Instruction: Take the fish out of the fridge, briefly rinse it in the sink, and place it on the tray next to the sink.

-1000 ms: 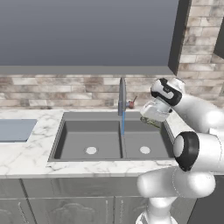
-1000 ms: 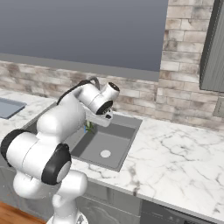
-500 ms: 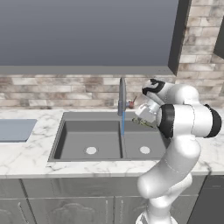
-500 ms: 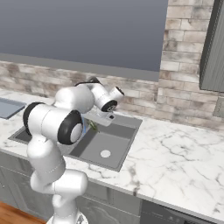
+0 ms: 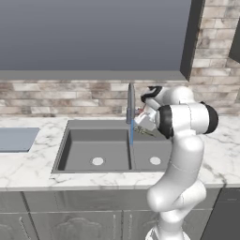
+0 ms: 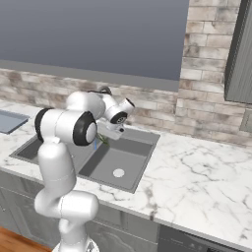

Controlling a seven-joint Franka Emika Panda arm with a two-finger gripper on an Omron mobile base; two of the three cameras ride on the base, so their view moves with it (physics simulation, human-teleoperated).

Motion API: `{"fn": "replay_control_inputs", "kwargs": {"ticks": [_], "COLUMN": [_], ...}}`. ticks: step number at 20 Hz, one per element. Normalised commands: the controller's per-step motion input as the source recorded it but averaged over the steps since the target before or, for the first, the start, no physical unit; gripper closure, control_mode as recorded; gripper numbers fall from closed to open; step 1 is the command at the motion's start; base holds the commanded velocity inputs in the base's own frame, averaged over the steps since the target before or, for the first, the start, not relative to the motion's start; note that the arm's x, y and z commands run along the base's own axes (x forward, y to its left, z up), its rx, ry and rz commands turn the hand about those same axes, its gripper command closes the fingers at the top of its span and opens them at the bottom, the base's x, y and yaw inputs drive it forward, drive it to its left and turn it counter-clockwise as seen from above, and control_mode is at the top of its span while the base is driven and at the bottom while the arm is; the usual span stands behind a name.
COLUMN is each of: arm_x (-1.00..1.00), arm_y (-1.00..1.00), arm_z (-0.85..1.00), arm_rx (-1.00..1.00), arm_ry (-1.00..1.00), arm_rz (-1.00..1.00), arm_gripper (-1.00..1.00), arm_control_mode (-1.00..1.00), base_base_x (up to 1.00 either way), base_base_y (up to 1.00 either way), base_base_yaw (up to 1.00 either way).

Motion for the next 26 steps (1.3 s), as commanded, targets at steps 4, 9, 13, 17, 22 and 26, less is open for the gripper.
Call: {"fn": "replay_control_inputs", "kwargs": {"ticks": [4, 9, 13, 17, 22, 26], "arm_x": [0.40, 0.14, 0.26, 0.32, 0.13, 0.00], "arm_y": [0.06, 0.00, 0.00, 0.03, 0.21, 0.30], "arm_z": [-0.13, -0.22, -0.10, -0.12, -0.07, 0.00], "arm_rx": [0.03, 0.07, 0.11, 0.12, 0.11, 0.07], "arm_ry": [-0.06, -0.01, -0.02, 0.00, 0.02, 0.04], "arm_rz": [0.00, 0.01, 0.00, 0.00, 0.05, 0.11], "arm_gripper": [1.00, 1.00, 1.00, 1.00, 1.00, 1.00], "arm_control_mode": [-1.00, -1.00, -1.00, -1.00, -1.00, -1.00], "base_base_x": [0.00, 0.00, 0.00, 0.00, 0.00, 0.00], "base_base_y": [0.00, 0.00, 0.00, 0.00, 0.00, 0.00], "base_base_yaw": [0.00, 0.00, 0.00, 0.00, 0.00, 0.00]}}
